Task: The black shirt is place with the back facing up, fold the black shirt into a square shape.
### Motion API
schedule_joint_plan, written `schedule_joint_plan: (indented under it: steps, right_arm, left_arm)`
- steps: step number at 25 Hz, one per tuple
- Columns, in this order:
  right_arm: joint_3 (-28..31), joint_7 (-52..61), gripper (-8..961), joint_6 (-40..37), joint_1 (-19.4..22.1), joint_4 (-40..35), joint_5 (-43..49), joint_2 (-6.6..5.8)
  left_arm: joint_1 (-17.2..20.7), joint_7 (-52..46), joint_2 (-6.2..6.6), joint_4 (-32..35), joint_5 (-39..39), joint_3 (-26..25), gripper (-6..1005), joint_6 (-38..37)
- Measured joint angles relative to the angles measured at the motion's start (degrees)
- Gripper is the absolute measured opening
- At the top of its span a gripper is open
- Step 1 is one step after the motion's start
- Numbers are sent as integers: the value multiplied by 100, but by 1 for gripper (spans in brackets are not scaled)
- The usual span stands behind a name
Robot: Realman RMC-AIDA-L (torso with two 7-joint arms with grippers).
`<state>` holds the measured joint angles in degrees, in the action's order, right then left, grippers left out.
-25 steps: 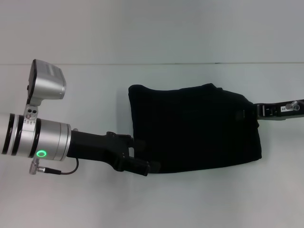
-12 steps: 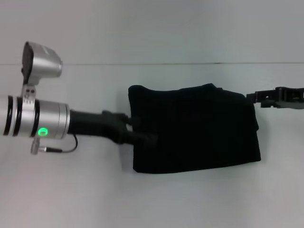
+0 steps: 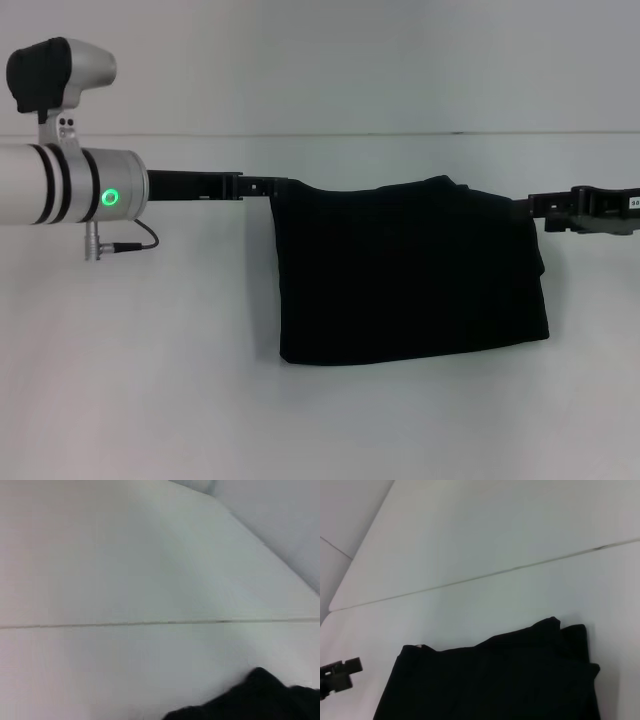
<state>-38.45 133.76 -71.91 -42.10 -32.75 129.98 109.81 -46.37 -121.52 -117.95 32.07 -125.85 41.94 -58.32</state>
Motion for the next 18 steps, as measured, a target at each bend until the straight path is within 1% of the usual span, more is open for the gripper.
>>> schedule_joint_plan:
  steps: [3, 7, 9, 13, 18]
  right_arm:
    - [-5, -1, 778, 9, 15, 2, 6, 14]
    - [-10, -35, 776, 13, 36, 4, 10, 21]
    - [-14, -60, 775, 14, 44, -2, 10, 27]
    - [-19, -131, 773, 14, 53, -33, 10, 37]
    - [-61, -177, 768, 63, 57, -40, 10, 30]
  left_arm:
    - [-150, -186, 32, -348, -34, 6, 948, 343]
    - [-335, -247, 20, -794, -36, 30, 949, 792]
    - [-390, -254, -19, -909, -36, 56, 949, 1020]
    - [-533, -253, -171, -1087, -36, 94, 949, 1416]
    - [-680, -221, -281, -1193, -33, 139, 948, 1478]
